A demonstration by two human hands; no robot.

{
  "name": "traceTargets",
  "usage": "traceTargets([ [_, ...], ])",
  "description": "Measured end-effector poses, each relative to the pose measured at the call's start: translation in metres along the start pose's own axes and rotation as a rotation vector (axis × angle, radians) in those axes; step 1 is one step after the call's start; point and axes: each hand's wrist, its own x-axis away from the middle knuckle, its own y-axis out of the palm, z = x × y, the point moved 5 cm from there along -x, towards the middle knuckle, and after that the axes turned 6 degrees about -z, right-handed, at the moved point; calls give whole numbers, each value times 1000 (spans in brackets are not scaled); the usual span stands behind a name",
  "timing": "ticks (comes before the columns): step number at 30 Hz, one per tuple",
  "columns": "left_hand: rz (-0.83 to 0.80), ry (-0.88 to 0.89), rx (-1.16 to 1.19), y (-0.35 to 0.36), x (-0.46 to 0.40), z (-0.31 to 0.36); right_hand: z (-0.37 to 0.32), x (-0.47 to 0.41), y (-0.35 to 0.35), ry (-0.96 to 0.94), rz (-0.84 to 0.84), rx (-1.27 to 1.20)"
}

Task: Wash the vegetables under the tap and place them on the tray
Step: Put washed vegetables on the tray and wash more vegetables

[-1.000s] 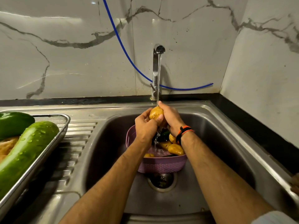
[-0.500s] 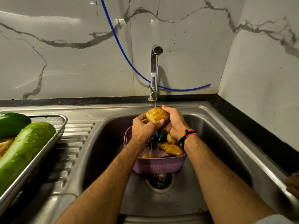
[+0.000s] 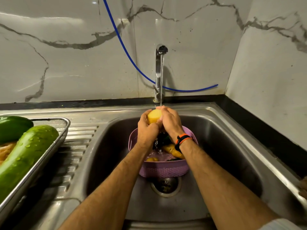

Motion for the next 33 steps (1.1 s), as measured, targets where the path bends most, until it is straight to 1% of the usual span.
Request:
traceTargets([
  [3, 0, -9, 119, -1, 0, 1, -1, 1, 7, 52, -9, -68],
  [6, -109, -70, 266, 5, 4, 3, 0, -3, 1, 138, -11, -136],
  [8, -143, -79, 318, 12, 6, 3, 3, -5, -2, 144, 19, -192],
  [9, -123, -67, 328, 15, 5, 3, 5, -4, -2, 132, 49, -223],
  [11, -27, -64, 349, 15, 4, 4, 5, -1, 4, 96, 94, -273],
  [13, 45, -102, 411, 10, 5, 2, 0, 0, 11, 86, 75, -237],
  [15, 36, -111, 444, 5, 7, 3, -4, -2, 14, 137, 11, -223],
  [17, 18, -112, 422, 3, 8, 4, -4, -4, 11, 184, -40, -227],
  [20, 84, -119, 461, 7, 7, 6, -4, -1, 11, 80, 17, -280],
  [22, 153, -123, 490, 8, 11, 6, -4, 4, 16, 31, 108, -194],
  [23, 157, -121, 504, 8, 12, 6, -8, 6, 17, 22, 145, -151],
  [25, 80, -136, 501, 8, 15, 11, -13, 4, 15, 42, 143, -119],
  [27, 5, -165, 528, 7, 13, 13, -15, -1, 8, 85, 54, -193],
  [28, 1, -168, 547, 8, 11, 13, -14, -1, 6, 76, 18, -239],
  [29, 20, -162, 555, 9, 10, 13, -13, 1, 5, 59, 1, -262],
  [30, 56, -155, 548, 10, 10, 12, -10, 1, 5, 38, 20, -234],
  [32, 127, -159, 526, 13, 13, 8, -5, 5, 8, -5, 122, -141],
  [33, 134, -170, 519, 14, 14, 5, -7, 7, 10, 1, 164, -92],
])
